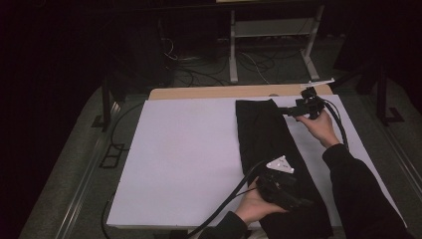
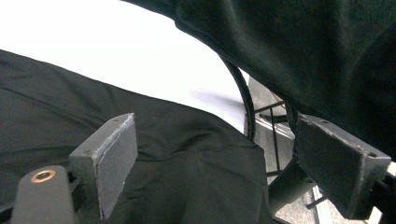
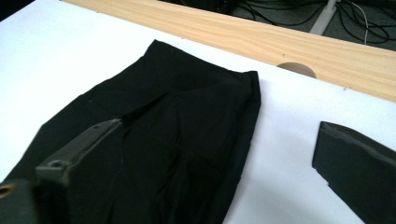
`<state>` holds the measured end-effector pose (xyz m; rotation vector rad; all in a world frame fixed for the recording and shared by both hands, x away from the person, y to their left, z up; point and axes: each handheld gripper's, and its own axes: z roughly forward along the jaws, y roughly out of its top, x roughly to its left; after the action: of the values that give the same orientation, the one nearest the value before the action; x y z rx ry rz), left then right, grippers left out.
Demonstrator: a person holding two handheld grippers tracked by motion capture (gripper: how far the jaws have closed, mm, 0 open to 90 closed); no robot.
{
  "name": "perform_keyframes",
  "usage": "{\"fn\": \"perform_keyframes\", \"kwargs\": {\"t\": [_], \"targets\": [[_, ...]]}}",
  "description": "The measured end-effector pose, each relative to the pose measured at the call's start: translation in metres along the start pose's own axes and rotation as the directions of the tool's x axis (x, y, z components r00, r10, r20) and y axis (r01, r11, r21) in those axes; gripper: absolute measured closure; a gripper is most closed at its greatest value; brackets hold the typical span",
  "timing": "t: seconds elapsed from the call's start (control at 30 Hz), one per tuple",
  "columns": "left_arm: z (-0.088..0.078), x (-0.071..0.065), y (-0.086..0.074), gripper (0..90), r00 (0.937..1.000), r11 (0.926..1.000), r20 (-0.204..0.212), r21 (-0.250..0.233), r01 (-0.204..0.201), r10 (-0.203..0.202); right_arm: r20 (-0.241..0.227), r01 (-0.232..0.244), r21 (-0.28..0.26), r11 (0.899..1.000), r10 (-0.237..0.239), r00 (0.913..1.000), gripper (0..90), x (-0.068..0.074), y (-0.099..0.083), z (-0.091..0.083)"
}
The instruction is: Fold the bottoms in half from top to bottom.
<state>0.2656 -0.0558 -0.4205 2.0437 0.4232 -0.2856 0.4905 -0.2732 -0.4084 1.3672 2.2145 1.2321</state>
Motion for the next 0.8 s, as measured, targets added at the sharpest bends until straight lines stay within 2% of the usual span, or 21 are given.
{"fn": "perform_keyframes", "kwargs": {"t": [0.2,0.4,0.57,0.8], "targets": [[-0.018,0.007,0.003,6.7,0.9994,0.9998,-0.035,-0.021,-0.001,0.000,-0.016,0.007,-0.017,1.000,-0.007,0.9998,1.8,0.006,0.001,-0.009],[-0.035,0.011,0.006,4.3,0.9967,0.9993,-0.078,-0.031,-0.022,0.020,-0.028,0.016,-0.018,1.000,-0.017,0.9995,1.1,0.010,-0.001,-0.013],[-0.046,0.015,0.008,2.3,0.9940,0.9991,-0.108,-0.035,-0.022,0.018,-0.034,0.019,-0.009,1.000,-0.019,0.9993,0.5,0.013,-0.005,-0.013],[-0.057,0.019,0.009,0.0,0.9917,0.9987,-0.125,-0.034,-0.036,0.032,-0.044,0.031,-0.010,0.999,-0.031,0.9985,0.0,0.017,-0.005,-0.017]]}}
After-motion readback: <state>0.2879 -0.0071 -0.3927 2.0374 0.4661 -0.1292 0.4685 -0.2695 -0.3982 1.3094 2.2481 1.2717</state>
